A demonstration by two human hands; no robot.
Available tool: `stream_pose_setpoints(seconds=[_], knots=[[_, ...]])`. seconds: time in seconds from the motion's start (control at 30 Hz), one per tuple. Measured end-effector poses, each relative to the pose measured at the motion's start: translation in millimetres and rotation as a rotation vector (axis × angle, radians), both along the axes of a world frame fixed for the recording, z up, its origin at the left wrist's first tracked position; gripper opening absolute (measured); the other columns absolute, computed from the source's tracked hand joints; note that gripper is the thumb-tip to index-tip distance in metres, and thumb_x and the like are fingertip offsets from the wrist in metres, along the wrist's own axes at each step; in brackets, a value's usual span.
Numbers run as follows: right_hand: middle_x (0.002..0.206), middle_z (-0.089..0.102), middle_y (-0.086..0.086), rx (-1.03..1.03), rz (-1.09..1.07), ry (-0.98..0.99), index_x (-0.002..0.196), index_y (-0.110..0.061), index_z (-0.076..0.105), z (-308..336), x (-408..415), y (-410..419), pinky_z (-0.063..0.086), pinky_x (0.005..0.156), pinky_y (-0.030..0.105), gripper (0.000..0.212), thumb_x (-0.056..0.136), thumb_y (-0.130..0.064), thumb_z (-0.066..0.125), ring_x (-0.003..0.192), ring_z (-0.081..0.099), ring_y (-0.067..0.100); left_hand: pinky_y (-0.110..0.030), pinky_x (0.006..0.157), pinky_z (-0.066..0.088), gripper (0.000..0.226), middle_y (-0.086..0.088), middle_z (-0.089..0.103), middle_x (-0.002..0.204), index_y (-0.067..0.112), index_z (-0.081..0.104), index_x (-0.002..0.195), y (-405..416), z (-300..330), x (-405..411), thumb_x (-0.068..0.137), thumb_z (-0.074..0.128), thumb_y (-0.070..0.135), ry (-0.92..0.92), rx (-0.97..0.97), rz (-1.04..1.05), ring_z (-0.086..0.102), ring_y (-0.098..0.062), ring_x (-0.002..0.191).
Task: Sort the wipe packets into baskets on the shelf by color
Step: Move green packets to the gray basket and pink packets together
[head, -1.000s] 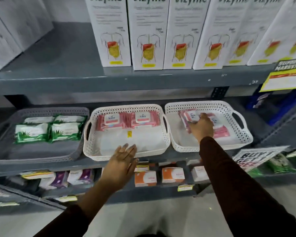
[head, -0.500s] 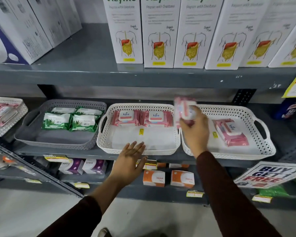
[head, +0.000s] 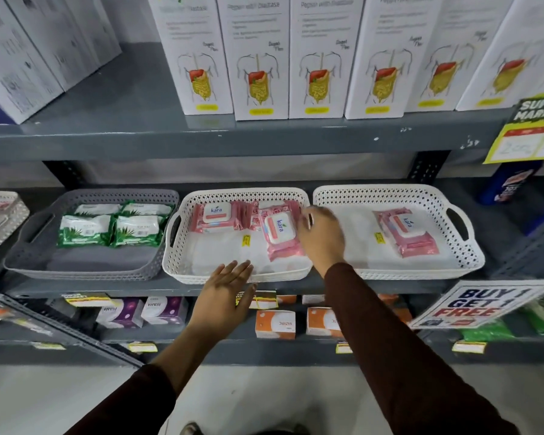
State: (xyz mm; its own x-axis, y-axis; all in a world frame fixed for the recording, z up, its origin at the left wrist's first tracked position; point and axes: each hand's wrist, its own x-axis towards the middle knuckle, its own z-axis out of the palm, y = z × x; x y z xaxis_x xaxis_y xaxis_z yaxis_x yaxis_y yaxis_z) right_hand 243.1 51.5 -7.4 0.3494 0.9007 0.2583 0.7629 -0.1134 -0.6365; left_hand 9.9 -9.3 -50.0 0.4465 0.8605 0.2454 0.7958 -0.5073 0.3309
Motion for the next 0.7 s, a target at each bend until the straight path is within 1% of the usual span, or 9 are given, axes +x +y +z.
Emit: stream_pose_setpoints(seconds=[0.07,0.17,0.23,0.3,0.37,0.47,0.53,0.63,0.7], knots=[[0.106,0.067,0.017,0.024,-0.188,-0.057,0.106,-0.011,0.069,0,41,-2,0.054,0.074,0.038,0.022,0.091,-0.024,0.059,0.100,0.063,0.037,-0.036,0.116,0.026,0.046,-0.005,0.056,0.139,0.013,0.057,0.133,1,-1,1,0.096,0.044,0.038,0.004,0.015,0.006,0.047,-0.022,0.133],[0.142,0.047,0.026,-0.349,-0.452,-0.137,0.134,-0.009,0.051,-9,108,-3,0.041,0.104,0.053,0.049,0.091,-0.032,0.059,0.132,0.043,0.044,-0.040,0.114,0.032,0.049,-0.006,0.057,0.138,0.011,0.058,0.132,2,-5,3,0.096,0.039,0.039,0.010,0.031,0.000,0.049,-0.024,0.132],[0.157,0.028,0.026,-0.544,-0.500,-0.052,0.148,-0.012,0.034,-15,141,-7,0.030,0.115,0.059,0.068,0.090,-0.038,0.061,0.144,0.028,0.045,-0.041,0.113,0.034,0.049,-0.006,0.058,0.137,0.011,0.058,0.131,3,-7,3,0.096,0.039,0.039,0.013,0.041,-0.001,0.050,-0.024,0.131],[0.158,0.024,0.026,-0.610,-0.474,0.005,0.153,-0.017,0.026,-20,159,-10,0.033,0.113,0.061,0.078,0.089,-0.040,0.065,0.145,0.026,0.045,-0.042,0.112,0.035,0.049,-0.007,0.058,0.137,0.011,0.058,0.131,5,-10,2,0.096,0.038,0.039,0.017,0.050,-0.008,0.051,-0.025,0.130],[0.151,0.036,0.028,-0.615,-0.475,-0.029,0.153,-0.021,0.024,-22,166,-10,0.041,0.105,0.055,0.077,0.090,-0.034,0.065,0.138,0.033,0.043,-0.041,0.112,0.035,0.048,-0.007,0.057,0.138,0.010,0.057,0.131,6,-11,1,0.097,0.039,0.038,0.023,0.057,-0.015,0.051,-0.026,0.130],[0.133,0.054,0.028,-0.545,-0.525,-0.006,0.146,-0.018,0.032,-19,171,-10,0.046,0.087,0.043,0.066,0.089,-0.025,0.064,0.128,0.041,0.042,-0.042,0.114,0.032,0.048,-0.008,0.053,0.142,0.010,0.053,0.135,4,-13,1,0.097,0.041,0.035,0.035,0.062,-0.049,0.047,-0.028,0.134],[0.127,0.057,0.028,-0.433,-0.572,0.088,0.138,-0.014,0.039,-15,167,-14,0.046,0.085,0.042,0.058,0.087,-0.026,0.065,0.123,0.046,0.045,-0.043,0.117,0.027,0.050,-0.006,0.046,0.148,0.011,0.046,0.141,1,-13,-3,0.098,0.041,0.036,0.086,0.071,-0.096,0.040,-0.027,0.139],[0.118,0.064,0.026,-0.142,-0.560,0.112,0.129,-0.014,0.049,-3,136,-17,0.048,0.086,0.041,0.049,0.086,-0.029,0.066,0.111,0.057,0.043,-0.041,0.119,0.022,0.054,-0.003,0.039,0.152,0.014,0.038,0.146,4,-8,-15,0.099,0.034,0.041,0.149,0.070,-0.101,0.031,-0.022,0.143],[0.102,0.071,0.019,0.080,-0.422,0.136,0.119,-0.018,0.054,11,96,-18,0.053,0.080,0.041,0.042,0.083,-0.032,0.071,0.095,0.065,0.038,-0.043,0.118,0.025,0.055,-0.004,0.040,0.151,0.013,0.040,0.145,8,-3,-26,0.099,0.032,0.042,0.140,0.052,-0.078,0.032,-0.023,0.143]])
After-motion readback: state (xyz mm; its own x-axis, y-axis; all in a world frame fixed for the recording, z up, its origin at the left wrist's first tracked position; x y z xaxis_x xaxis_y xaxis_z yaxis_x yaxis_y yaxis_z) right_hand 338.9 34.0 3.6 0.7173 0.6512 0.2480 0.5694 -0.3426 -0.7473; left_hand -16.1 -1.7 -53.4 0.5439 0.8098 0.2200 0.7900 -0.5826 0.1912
